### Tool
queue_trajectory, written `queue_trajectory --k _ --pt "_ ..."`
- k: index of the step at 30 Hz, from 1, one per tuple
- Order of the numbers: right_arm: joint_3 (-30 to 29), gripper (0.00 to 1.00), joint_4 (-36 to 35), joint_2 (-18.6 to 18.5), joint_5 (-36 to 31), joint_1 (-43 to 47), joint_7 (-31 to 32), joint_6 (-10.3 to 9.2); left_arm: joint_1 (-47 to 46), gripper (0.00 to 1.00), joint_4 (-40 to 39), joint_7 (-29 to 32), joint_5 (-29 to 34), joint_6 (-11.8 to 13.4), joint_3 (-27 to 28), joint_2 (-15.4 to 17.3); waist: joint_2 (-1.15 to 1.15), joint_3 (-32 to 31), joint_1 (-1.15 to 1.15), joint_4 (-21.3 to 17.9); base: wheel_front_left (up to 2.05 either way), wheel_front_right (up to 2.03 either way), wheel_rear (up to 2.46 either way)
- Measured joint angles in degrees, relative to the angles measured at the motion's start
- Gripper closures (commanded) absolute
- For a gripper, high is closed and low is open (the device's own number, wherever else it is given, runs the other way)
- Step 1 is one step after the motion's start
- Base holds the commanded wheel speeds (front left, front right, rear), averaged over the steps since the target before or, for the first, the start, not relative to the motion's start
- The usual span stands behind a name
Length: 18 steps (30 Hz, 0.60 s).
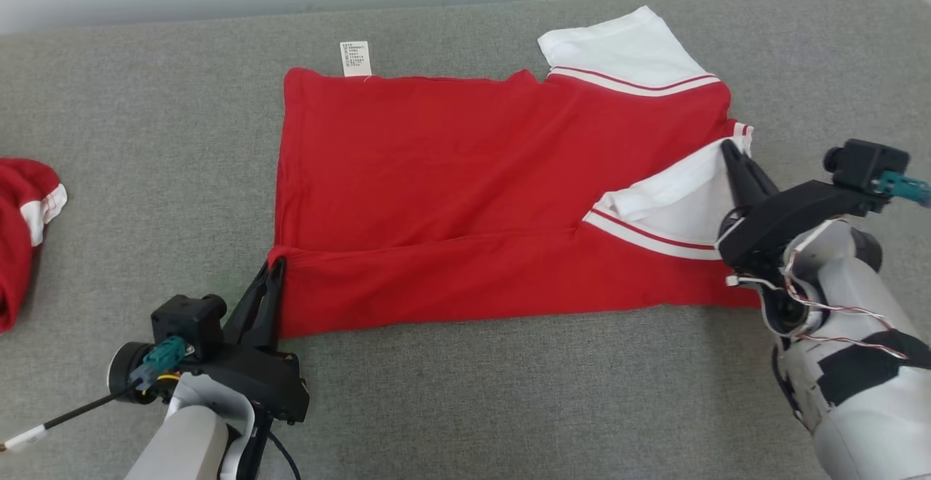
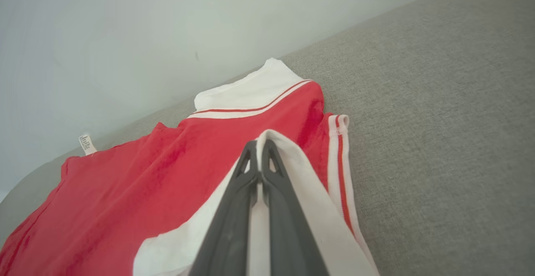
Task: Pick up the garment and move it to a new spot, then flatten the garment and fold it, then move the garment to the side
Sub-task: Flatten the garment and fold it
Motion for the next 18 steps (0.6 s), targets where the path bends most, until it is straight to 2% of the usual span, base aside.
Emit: queue_trajectory --k 1,2,3,10,18 --pt "0.79 0.02 0.6 0.08 0.22 -0.35 -0.6 0.0 -0.33 0.82 0.54 -0.27 0.25 -0.09 -0.11 -0.09 0.0 -0.01 0.0 -0.05 0.0 0.0 0.0" --pt "1.56 0.0 1.1 0.0 0.56 -0.6 -1.35 0.0 -0.62 0.33 1.02 -0.52 0.45 -0.05 -0.1 -0.19 0.0 -0.07 0.0 -0.09 0.0 0.0 0.0" --pt "2.35 0.0 1.45 -0.37 0.54 -0.71 -2.35 0.0 -0.86 0.0 1.38 -0.86 0.89 -0.02 0.05 -0.32 0.0 -0.17 0.0 -0.13 0.0 0.0 0.0" --pt "6.37 0.0 1.86 -4.11 1.7 0.3 -7.69 0.0 -0.81 0.0 2.03 -1.7 1.52 0.2 1.36 -1.42 0.0 -1.45 -0.01 -0.28 0.0 0.0 0.0" --pt "10.35 0.0 -2.67 -8.45 4.65 9.59 -12.49 0.0 5.54 0.0 -3.54 -1.93 2.85 0.97 4.95 -1.96 -0.01 -3.22 -0.01 -0.48 0.0 0.0 0.0"
